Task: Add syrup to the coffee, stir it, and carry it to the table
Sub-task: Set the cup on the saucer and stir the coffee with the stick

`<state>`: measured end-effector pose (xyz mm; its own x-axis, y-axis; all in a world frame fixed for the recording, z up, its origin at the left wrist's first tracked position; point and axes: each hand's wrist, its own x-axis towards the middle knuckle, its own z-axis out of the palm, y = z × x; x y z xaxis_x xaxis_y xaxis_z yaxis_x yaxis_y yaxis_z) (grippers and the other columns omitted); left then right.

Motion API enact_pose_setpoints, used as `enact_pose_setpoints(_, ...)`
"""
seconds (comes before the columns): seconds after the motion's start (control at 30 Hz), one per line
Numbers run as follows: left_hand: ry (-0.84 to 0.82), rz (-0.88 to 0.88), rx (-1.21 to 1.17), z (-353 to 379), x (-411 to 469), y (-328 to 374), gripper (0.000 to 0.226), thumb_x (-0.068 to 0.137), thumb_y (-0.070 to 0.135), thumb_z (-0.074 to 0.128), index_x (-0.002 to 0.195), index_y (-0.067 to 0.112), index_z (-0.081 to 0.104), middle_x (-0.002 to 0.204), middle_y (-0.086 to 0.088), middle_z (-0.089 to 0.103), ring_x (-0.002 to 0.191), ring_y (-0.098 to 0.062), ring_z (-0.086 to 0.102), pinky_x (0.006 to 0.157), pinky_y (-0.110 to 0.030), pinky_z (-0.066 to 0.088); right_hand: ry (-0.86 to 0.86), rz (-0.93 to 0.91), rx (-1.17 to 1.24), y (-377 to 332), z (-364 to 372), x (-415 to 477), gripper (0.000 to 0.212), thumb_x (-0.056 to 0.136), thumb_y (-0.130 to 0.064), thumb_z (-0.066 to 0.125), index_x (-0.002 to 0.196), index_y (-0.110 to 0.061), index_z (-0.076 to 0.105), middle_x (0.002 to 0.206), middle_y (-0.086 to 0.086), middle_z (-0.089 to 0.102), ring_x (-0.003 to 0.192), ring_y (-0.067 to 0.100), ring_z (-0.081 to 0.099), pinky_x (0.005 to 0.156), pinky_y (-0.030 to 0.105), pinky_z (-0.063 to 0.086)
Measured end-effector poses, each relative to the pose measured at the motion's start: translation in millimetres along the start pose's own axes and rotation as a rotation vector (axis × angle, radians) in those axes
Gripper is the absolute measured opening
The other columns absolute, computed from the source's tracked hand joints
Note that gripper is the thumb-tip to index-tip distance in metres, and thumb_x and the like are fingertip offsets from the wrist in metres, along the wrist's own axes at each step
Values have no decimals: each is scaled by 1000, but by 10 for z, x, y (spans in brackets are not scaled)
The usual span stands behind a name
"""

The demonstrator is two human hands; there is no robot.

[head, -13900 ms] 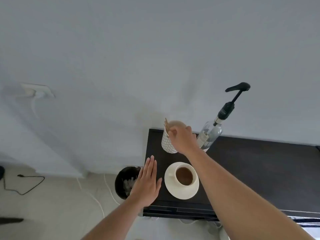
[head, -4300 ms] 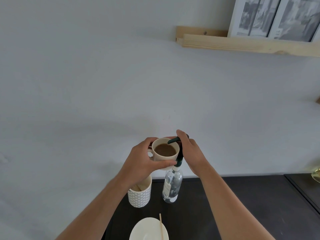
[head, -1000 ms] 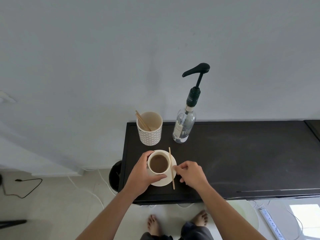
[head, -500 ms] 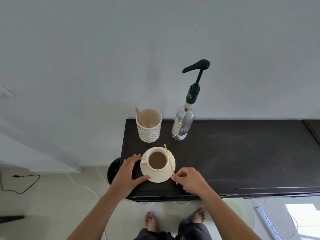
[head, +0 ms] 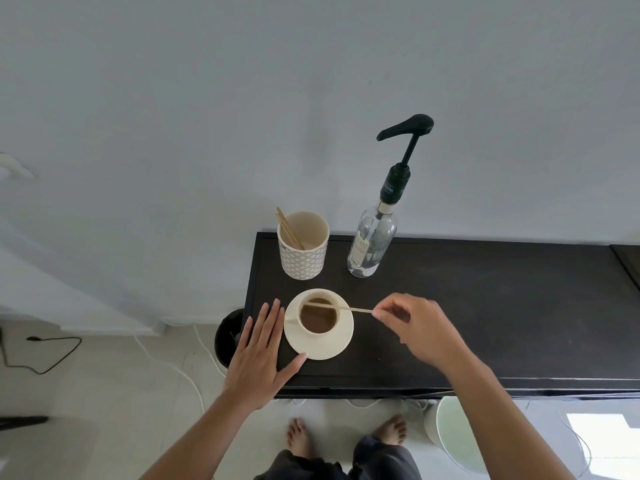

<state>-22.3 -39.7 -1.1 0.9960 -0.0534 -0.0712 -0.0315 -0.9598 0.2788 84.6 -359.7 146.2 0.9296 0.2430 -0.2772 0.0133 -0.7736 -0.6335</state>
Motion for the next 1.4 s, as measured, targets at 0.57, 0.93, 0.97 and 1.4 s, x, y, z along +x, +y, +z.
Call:
enact_pose_setpoints(0.57, 21, 8, 9, 29, -7, -5, 88, 115, 74, 17, 183, 21, 2, 193, 4, -5, 179, -17, -7, 145, -50, 11, 51, -324, -138, -707, 330, 16, 22, 116, -40, 63, 120, -25, 78, 102, -11, 79, 80, 6, 69, 75, 31, 62)
enact_pose_setpoints(0.93, 87, -70, 31, 195, 19, -56, 74, 120, 44, 26, 183, 13, 3, 193, -3, -4, 179, -23, -2, 143, -50, 21, 56, -389, -105, -855, 360, 11, 24, 119, -31, 60, 124, -17, 79, 113, -4, 80, 98, 19, 75, 89, 47, 64)
enact_pose_setpoints(0.97, 91, -69, 37, 203, 20, -57, 74, 120, 44, 26, 183, 13, 2, 193, -3, -4, 179, -23, -2, 143, -50, 20, 17, -413, -144, -874, 376, -18, 25, 120, -33, 58, 126, -18, 78, 114, -4, 79, 100, 18, 75, 89, 47, 64)
enact_pose_setpoints(1.4, 105, -64, 38, 230, 29, -73, 75, 119, 50, 17, 183, 14, 5, 193, -3, -2, 179, -24, 1, 143, -50, 21, -12, -361, -278, -1064, 303, 49, 30, 121, -39, 51, 128, -23, 76, 114, -4, 77, 106, 19, 68, 94, 43, 61)
